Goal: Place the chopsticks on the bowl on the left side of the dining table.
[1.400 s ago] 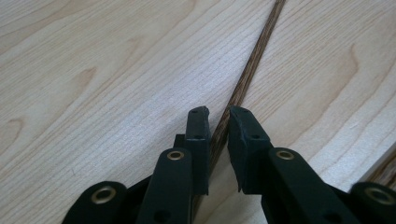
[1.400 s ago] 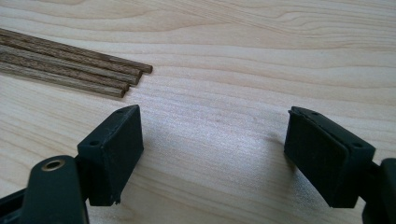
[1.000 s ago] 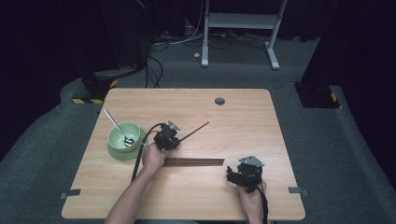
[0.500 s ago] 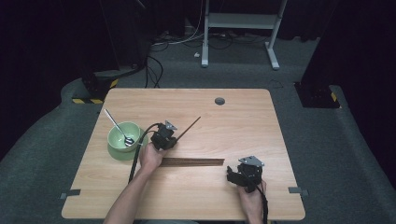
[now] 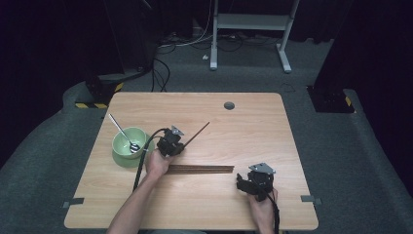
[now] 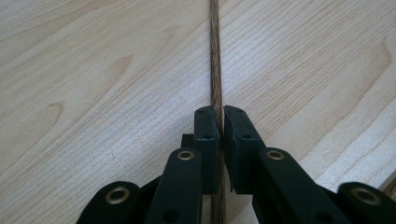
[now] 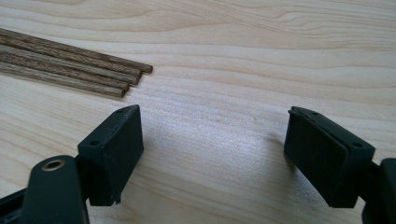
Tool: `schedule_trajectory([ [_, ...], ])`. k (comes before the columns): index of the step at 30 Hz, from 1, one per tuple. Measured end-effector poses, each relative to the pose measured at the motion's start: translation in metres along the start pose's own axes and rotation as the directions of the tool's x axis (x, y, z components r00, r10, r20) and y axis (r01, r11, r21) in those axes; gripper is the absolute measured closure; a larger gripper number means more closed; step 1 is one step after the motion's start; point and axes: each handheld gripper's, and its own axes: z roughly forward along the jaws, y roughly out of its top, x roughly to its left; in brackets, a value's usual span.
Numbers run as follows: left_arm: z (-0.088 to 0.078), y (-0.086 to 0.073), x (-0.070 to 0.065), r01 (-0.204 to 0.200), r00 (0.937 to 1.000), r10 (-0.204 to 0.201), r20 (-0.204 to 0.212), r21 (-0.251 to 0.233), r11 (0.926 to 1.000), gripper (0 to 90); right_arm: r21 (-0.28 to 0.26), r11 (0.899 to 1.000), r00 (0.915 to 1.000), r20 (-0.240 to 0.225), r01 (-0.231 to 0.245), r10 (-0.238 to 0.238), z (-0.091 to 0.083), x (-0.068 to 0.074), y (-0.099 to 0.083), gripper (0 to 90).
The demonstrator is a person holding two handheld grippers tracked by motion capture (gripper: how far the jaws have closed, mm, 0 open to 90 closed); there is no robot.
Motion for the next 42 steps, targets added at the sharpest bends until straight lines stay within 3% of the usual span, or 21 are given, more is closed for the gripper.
schedule_trajectory([
  [8, -0.001, 0.0, -0.005, -0.025, 0.9997, 0.025, 0.003, -0.004, 0.9997, 83.8, 0.0, 1.0, 1.0, 0.0, 0.0, 0.0, 0.0, 0.0, 0.0, 18.9],
  [34, -0.017, 0.003, -0.004, -0.018, 0.9994, 0.02, 0.028, -0.054, 0.9984, 84.2, -0.001, 1.0, 1.0, -0.002, 0.001, -0.001, 0.0, 0.0, 0.0, 19.4],
  [42, -0.023, 0.004, -0.008, -0.038, 0.9988, 0.04, 0.029, -0.069, 0.9969, 84.2, -0.001, 1.0, 1.0, -0.002, 0.001, -0.001, 0.0, 0.0, 0.0, 19.4],
])
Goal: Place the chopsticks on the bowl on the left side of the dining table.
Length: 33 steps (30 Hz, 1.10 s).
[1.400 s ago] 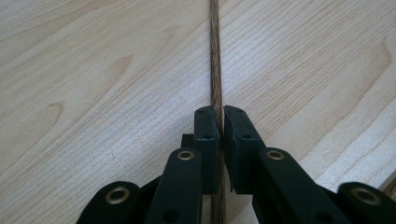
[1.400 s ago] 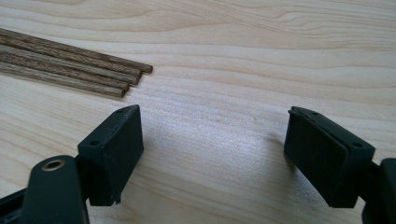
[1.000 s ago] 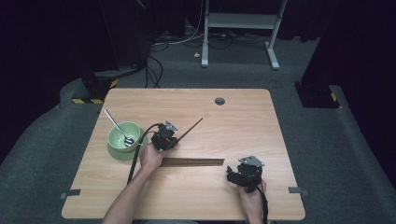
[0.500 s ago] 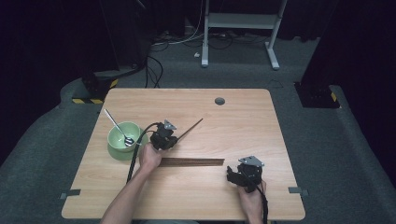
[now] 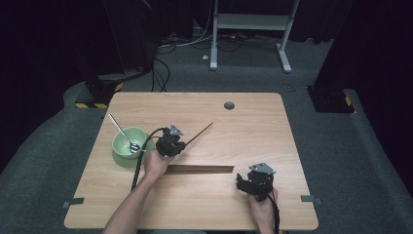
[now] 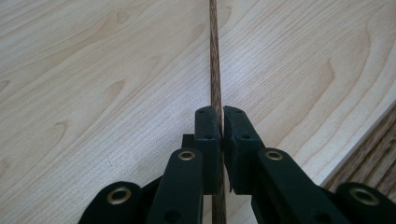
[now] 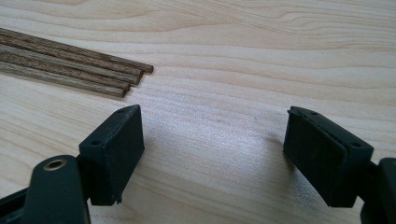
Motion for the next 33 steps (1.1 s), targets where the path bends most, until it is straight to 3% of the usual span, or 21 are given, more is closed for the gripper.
schedule_trajectory([
  [21, -0.017, 0.002, -0.008, -0.049, 0.9984, 0.05, 0.028, -0.042, 0.9979, 84.1, -0.001, 1.0, 1.0, 0.0, 0.001, -0.001, 0.0, 0.0, 0.0, 19.4],
  [33, -0.025, -0.003, -0.004, -0.015, 0.9985, 0.019, 0.052, -0.069, 0.9975, 84.1, 0.0, 1.0, 1.0, 0.0, 0.0, 0.0, 0.0, 0.0, 0.0, 19.4],
])
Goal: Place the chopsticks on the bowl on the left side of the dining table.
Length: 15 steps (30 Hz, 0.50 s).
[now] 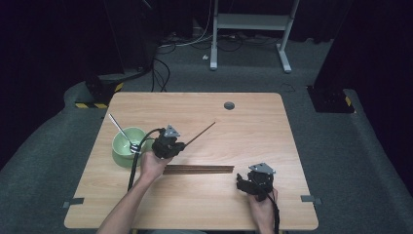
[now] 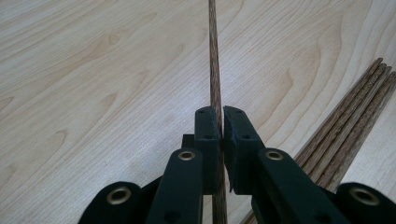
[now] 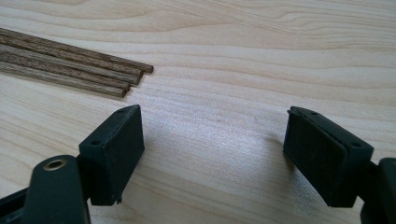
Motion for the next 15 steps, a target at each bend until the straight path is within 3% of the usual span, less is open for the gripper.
schedule_trajectory([
  [15, -0.012, -0.001, 0.001, -0.02, 0.9998, 0.02, 0.0, -0.007, 0.9998, 84.1, 0.0, 1.0, 1.0, 0.0, 0.0, 0.0, 0.0, 0.0, 0.0, 19.4],
])
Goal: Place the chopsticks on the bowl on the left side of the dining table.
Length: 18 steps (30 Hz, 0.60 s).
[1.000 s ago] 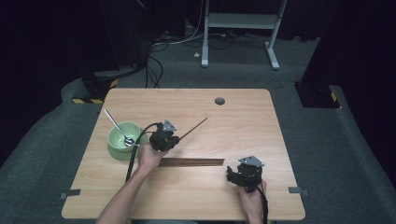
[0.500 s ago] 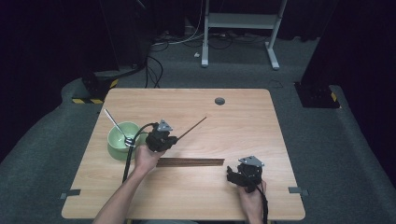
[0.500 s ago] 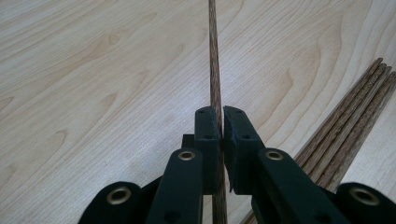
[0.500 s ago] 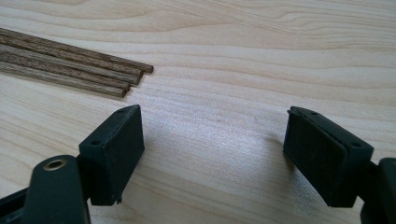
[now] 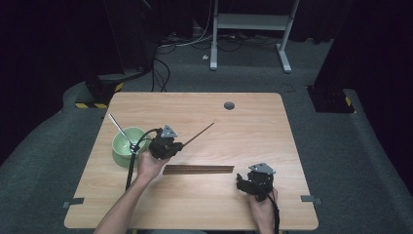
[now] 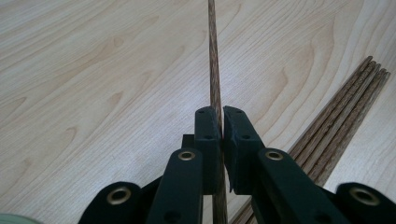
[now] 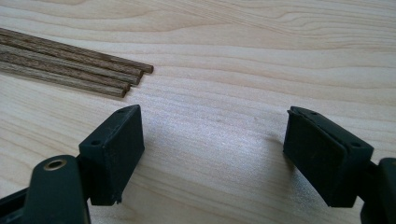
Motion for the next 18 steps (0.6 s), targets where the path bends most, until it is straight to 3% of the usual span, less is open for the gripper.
schedule_trajectory([
  [18, -0.022, -0.008, 0.007, 0.016, 0.9998, -0.017, -0.007, -0.026, 0.9995, 84.2, -0.005, 1.0, 1.0, -0.006, 0.007, -0.007, 0.0, 0.0, 0.0, 21.8],
])
